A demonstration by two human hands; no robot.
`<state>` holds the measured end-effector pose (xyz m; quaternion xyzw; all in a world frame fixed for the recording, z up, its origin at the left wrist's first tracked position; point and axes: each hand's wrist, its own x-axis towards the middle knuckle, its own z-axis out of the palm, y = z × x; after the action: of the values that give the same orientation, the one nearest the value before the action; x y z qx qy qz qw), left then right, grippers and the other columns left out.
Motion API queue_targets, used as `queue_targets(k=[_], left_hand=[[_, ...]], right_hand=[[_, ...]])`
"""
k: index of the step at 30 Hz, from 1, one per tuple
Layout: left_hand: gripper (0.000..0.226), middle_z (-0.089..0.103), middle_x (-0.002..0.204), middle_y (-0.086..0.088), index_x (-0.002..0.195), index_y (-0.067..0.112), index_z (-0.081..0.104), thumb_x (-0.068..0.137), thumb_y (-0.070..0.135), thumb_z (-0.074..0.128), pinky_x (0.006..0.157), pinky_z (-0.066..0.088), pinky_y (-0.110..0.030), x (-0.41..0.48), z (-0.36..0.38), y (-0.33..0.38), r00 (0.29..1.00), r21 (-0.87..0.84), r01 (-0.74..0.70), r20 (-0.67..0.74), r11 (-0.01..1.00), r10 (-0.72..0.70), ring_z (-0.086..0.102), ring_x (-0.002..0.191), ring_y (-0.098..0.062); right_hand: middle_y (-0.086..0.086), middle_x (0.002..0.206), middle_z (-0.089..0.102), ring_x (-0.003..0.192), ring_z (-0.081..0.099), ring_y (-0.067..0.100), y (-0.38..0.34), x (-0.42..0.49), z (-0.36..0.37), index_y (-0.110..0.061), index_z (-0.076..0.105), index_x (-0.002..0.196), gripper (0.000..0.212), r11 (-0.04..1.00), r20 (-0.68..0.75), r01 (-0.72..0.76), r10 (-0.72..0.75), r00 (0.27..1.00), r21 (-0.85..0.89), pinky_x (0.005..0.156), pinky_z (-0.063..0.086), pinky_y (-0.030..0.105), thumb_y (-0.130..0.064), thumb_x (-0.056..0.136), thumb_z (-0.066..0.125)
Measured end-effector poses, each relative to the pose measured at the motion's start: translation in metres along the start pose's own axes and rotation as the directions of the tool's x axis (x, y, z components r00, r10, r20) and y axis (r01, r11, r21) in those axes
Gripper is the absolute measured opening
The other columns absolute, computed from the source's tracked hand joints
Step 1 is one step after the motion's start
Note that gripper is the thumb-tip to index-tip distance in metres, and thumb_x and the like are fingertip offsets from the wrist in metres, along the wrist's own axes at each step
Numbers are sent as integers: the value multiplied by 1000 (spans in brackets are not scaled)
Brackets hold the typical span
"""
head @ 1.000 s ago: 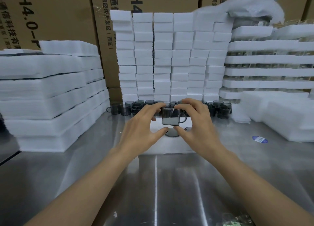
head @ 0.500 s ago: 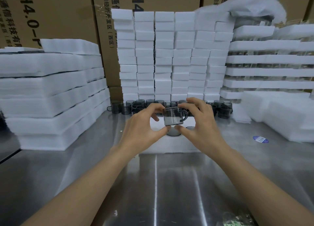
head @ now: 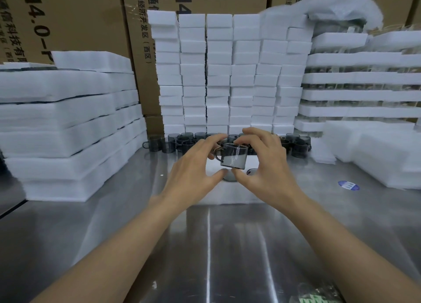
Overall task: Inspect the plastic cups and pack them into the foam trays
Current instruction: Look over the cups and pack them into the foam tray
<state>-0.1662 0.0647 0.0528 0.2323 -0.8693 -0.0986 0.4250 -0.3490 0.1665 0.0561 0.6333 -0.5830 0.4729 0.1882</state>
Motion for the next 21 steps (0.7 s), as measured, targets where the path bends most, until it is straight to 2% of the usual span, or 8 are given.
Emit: queue_targets(k=[3, 6, 9, 12, 14, 16, 18, 21], left_hand=[[61, 62, 123, 26, 139, 48, 53, 86, 37, 81, 89, 58, -37, 1, 0, 1, 998, -3, -57, -27, 998, 57, 60, 110, 0], [51, 68, 114, 26, 126, 48, 57, 77, 52, 73, 86, 58, -38, 2, -1, -2, 999, -32, -22, -37, 999, 21, 63, 107, -1], [49, 70, 110, 28, 120, 49, 58, 74, 54, 77, 81, 52, -28, 4, -3, -7, 998, -133, 32, -46, 991, -39, 66, 108, -1], [48, 69, 113, 28, 121, 46, 62, 79, 41, 85, 77, 45, -19, 4, -3, -9, 999, -239, 48, 9, 970, -47, 66, 107, -4], [49, 70, 115, 22, 125, 45, 64, 81, 32, 78, 79, 47, -20, 7, -4, -7, 995, -318, 82, 84, 945, -58, 65, 109, -7], [50, 72, 119, 17, 130, 38, 68, 81, 25, 66, 84, 49, -25, 11, -8, -3, 984, -468, 142, 160, 872, -74, 64, 112, -7], [43, 75, 122, 17, 129, 36, 70, 87, 28, 62, 90, 49, -26, 16, -12, 2, 975, -574, 200, 198, 794, -102, 65, 116, -4], [40, 76, 122, 16, 131, 31, 70, 93, 32, 82, 97, 51, -17, 15, -11, 5, 984, -528, 166, 142, 833, -106, 68, 119, -2]], right_hand=[[-19, 147, 48, 139, 41, 11, -5, -1, 1, -39, 63, 127, 61, 1000, 42, 5, -5, 999, 12, 105, 30, 34, -28, 71, 85], [-22, 144, 49, 138, 42, 7, -8, -2, -2, -45, 59, 128, 63, 999, 77, -5, 2, 997, 41, 107, 34, 40, -40, 71, 87], [-28, 130, 60, 129, 54, -2, -7, -1, -8, -51, 56, 127, 59, 966, 186, -152, 113, 976, 211, 107, 46, 43, -53, 74, 83], [-22, 119, 70, 118, 65, 1, -7, 1, -10, -48, 61, 121, 49, 914, 210, -230, 165, 964, 336, 101, 53, 36, -53, 77, 84], [-19, 114, 72, 114, 67, 3, -7, 1, -9, -46, 63, 118, 49, 914, 167, -221, 173, 971, 341, 97, 50, 27, -51, 75, 86], [-18, 112, 72, 112, 67, 4, -6, 0, -6, -45, 62, 118, 50, 925, 128, -194, 160, 979, 326, 92, 47, 21, -47, 74, 88], [-18, 114, 69, 111, 66, 6, -5, -2, -1, -47, 59, 117, 50, 952, 94, -143, 122, 988, 272, 87, 43, 13, -43, 75, 87], [-18, 116, 66, 111, 65, 8, -8, -4, 5, -48, 58, 119, 53, 965, 70, -88, 73, 995, 246, 87, 40, 6, -40, 77, 88]])
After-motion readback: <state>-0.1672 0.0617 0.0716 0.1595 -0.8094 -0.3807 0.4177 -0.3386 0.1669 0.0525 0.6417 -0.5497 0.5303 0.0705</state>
